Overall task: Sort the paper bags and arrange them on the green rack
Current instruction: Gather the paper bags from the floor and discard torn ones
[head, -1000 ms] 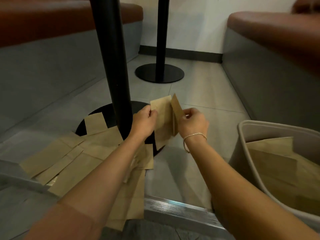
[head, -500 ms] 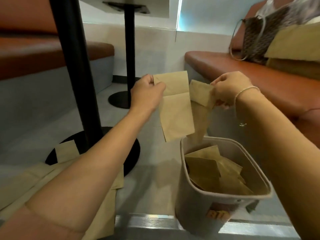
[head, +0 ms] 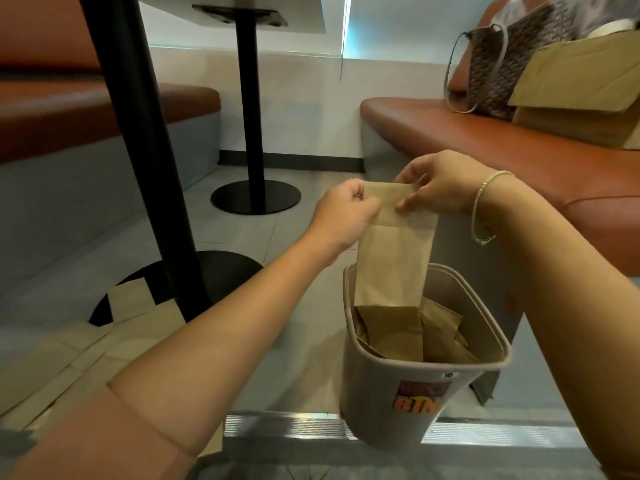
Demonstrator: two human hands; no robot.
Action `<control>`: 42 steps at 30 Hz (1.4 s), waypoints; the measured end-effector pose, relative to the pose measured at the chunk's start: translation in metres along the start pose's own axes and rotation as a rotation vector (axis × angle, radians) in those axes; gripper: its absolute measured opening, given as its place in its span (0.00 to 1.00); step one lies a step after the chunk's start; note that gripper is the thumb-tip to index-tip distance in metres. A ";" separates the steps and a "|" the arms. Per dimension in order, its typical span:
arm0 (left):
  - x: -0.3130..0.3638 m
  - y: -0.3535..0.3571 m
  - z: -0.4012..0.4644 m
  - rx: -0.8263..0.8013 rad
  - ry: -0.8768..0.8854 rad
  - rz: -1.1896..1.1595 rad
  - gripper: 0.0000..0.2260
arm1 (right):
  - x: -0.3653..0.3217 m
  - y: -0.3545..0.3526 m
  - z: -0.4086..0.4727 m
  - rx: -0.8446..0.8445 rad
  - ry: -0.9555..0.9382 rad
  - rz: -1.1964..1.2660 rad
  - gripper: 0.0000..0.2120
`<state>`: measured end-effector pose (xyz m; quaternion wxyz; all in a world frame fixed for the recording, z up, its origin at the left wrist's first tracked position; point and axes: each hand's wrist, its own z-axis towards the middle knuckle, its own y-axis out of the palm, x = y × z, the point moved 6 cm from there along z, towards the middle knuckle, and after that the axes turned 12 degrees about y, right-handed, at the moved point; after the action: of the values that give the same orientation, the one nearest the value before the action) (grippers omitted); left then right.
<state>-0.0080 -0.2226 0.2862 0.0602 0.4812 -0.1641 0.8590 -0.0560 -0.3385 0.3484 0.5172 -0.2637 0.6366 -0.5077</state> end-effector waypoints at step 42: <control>-0.335 -0.292 -0.240 -0.232 -1.086 0.993 0.26 | -0.182 0.488 -0.002 -0.762 -0.002 0.107 0.21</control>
<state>0.0519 0.1513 -0.0481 -0.3743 0.6978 -0.4584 0.4035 0.0938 -0.0122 -0.0292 0.4085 -0.4039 0.7920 -0.2068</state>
